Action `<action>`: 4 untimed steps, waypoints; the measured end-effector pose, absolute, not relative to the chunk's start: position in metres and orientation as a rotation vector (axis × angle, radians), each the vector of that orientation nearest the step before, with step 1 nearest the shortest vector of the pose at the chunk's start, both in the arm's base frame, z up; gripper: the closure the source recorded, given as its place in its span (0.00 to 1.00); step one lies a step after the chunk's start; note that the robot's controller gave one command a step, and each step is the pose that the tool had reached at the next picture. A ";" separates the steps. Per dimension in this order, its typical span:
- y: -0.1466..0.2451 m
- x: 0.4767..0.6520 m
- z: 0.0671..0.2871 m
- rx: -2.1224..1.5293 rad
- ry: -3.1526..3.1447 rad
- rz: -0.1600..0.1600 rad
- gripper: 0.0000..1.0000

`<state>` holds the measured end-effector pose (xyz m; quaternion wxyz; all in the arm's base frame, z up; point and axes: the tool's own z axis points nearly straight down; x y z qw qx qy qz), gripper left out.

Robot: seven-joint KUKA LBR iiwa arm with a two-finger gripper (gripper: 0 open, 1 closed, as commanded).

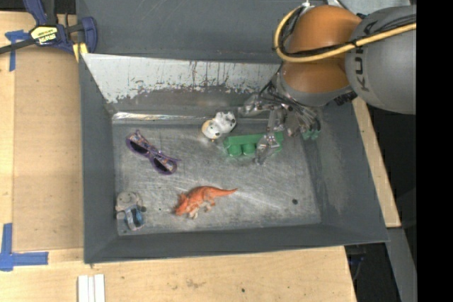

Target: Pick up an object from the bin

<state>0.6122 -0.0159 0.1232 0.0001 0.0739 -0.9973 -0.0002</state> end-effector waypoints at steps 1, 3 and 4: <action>0.006 0.620 0.094 -0.094 -3.169 0.008 1.00; 0.007 0.607 0.129 -0.098 -3.140 0.002 1.00; 0.018 0.604 0.139 -0.094 -3.157 0.000 1.00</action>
Offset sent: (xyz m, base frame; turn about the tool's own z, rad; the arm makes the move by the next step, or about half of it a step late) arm 0.0000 0.0000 0.0000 0.0000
